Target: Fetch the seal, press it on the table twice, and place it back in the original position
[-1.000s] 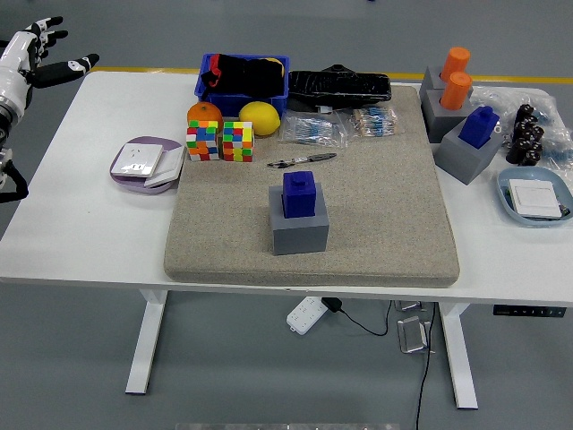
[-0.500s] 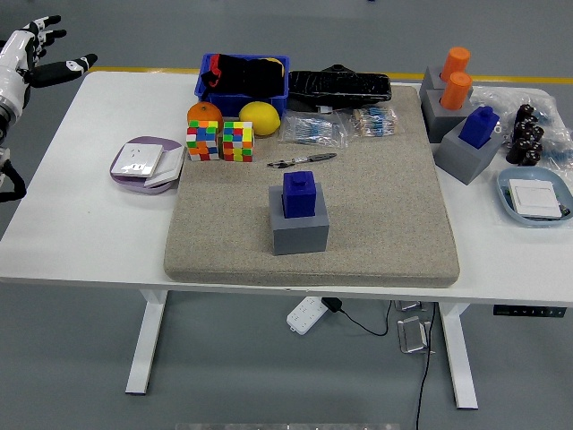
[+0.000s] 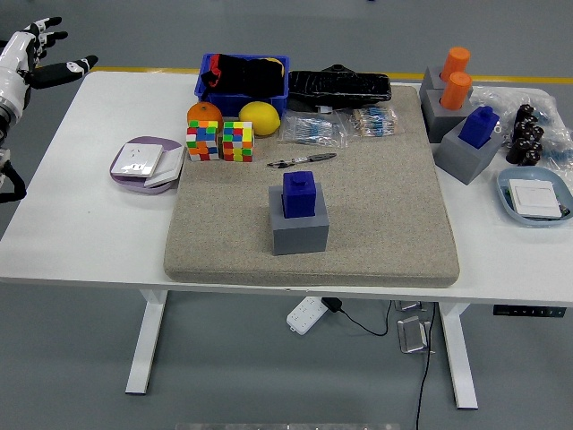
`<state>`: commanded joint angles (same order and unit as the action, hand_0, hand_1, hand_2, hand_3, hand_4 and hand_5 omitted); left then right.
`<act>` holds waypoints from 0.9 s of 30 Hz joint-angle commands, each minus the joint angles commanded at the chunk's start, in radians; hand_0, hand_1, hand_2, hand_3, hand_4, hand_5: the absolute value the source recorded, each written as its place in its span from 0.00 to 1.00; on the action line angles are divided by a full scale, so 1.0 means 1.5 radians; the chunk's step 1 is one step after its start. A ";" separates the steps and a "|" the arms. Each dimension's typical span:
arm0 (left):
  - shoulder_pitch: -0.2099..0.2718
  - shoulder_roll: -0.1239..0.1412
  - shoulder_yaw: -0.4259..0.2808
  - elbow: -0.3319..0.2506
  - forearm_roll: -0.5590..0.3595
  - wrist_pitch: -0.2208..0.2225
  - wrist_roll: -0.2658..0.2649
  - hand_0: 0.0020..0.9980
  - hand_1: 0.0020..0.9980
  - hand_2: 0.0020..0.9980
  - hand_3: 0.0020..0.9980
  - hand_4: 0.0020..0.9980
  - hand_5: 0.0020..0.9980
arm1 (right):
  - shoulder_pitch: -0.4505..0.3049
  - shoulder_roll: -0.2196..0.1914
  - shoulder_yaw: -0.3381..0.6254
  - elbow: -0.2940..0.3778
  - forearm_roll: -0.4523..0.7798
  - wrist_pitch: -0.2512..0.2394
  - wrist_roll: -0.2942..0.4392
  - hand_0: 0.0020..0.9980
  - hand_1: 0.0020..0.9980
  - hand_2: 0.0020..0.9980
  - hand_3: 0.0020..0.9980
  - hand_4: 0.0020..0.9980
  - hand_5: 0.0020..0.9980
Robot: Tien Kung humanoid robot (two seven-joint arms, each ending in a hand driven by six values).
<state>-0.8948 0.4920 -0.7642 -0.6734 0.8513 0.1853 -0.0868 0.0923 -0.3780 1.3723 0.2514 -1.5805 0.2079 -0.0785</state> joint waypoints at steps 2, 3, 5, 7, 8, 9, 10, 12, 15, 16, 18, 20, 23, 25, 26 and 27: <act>0.001 0.000 -0.001 0.000 0.000 0.000 0.000 1.00 0.97 0.89 0.94 0.80 0.16 | 0.000 0.001 0.001 0.000 -0.001 0.000 0.000 0.80 0.71 0.70 0.66 0.77 0.56; 0.001 0.000 -0.001 0.000 0.000 0.000 0.000 1.00 0.97 0.89 0.94 0.80 0.16 | -0.001 0.001 0.001 0.000 -0.001 0.000 0.000 0.80 0.71 0.70 0.66 0.77 0.56; 0.002 0.000 -0.001 0.000 0.000 0.000 0.000 1.00 0.97 0.89 0.94 0.80 0.16 | -0.001 0.001 0.001 0.000 -0.001 0.000 0.000 0.80 0.71 0.70 0.66 0.77 0.55; 0.001 0.000 -0.002 -0.001 0.000 0.000 0.000 1.00 0.97 0.89 0.94 0.80 0.16 | -0.001 0.001 0.002 0.000 -0.001 0.000 0.000 0.80 0.71 0.70 0.66 0.77 0.55; 0.001 0.000 -0.002 -0.001 0.000 0.000 0.000 1.00 0.97 0.89 0.94 0.80 0.16 | -0.001 0.001 0.002 -0.001 -0.002 0.000 0.000 0.80 0.71 0.70 0.66 0.77 0.55; 0.001 0.000 -0.002 0.000 0.000 0.000 0.000 1.00 0.97 0.89 0.94 0.80 0.16 | -0.001 0.001 0.003 -0.001 -0.002 0.000 0.000 0.80 0.71 0.70 0.66 0.77 0.55; 0.000 0.000 -0.002 0.000 0.000 0.000 0.000 1.00 0.97 0.89 0.94 0.80 0.16 | -0.001 0.001 0.003 -0.001 -0.002 0.000 0.000 0.80 0.71 0.70 0.66 0.77 0.56; 0.000 0.001 -0.003 0.000 0.000 0.001 -0.001 1.00 0.97 0.89 0.94 0.80 0.16 | -0.002 0.001 0.005 -0.001 -0.002 0.000 0.000 0.80 0.71 0.70 0.66 0.77 0.56; 0.000 0.001 -0.003 0.000 0.000 0.000 -0.001 1.00 0.97 0.89 0.94 0.80 0.16 | -0.001 0.001 0.006 -0.001 -0.002 0.000 0.000 0.80 0.71 0.70 0.66 0.77 0.56; -0.001 0.001 -0.004 0.000 0.000 0.000 -0.001 1.00 0.97 0.89 0.94 0.80 0.16 | -0.001 0.001 0.006 -0.001 -0.002 0.000 0.000 0.80 0.71 0.70 0.66 0.77 0.55; -0.001 0.001 -0.004 -0.001 0.000 0.000 -0.001 1.00 0.97 0.89 0.94 0.80 0.16 | -0.001 0.002 0.006 -0.001 -0.002 0.000 0.000 0.80 0.71 0.70 0.66 0.77 0.55; -0.001 0.001 -0.004 -0.001 0.000 0.000 0.000 1.00 0.97 0.89 0.94 0.80 0.16 | 0.000 0.002 0.006 -0.001 -0.002 0.000 0.000 0.80 0.71 0.70 0.66 0.77 0.55; -0.001 0.001 -0.004 0.000 0.000 0.000 0.000 1.00 0.97 0.89 0.94 0.80 0.16 | 0.000 0.002 0.005 0.000 -0.001 0.000 0.000 0.80 0.71 0.70 0.66 0.77 0.55; -0.001 0.001 -0.004 0.000 0.000 0.000 0.000 1.00 0.97 0.89 0.94 0.80 0.16 | 0.000 0.002 0.005 0.000 -0.001 0.000 0.000 0.80 0.71 0.70 0.66 0.77 0.55; 0.000 0.001 -0.004 -0.001 0.000 0.000 0.000 1.00 0.97 0.89 0.94 0.80 0.16 | 0.000 0.002 0.005 0.000 -0.001 0.000 0.000 0.80 0.71 0.70 0.66 0.77 0.55; -0.001 0.001 -0.004 -0.001 0.000 0.000 0.000 1.00 0.97 0.89 0.94 0.80 0.16 | 0.000 0.002 0.005 0.000 -0.001 0.000 0.000 0.80 0.71 0.70 0.66 0.77 0.55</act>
<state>-0.8956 0.4929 -0.7698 -0.6746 0.8512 0.1856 -0.0874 0.0924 -0.3755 1.3797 0.2508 -1.5820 0.2080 -0.0784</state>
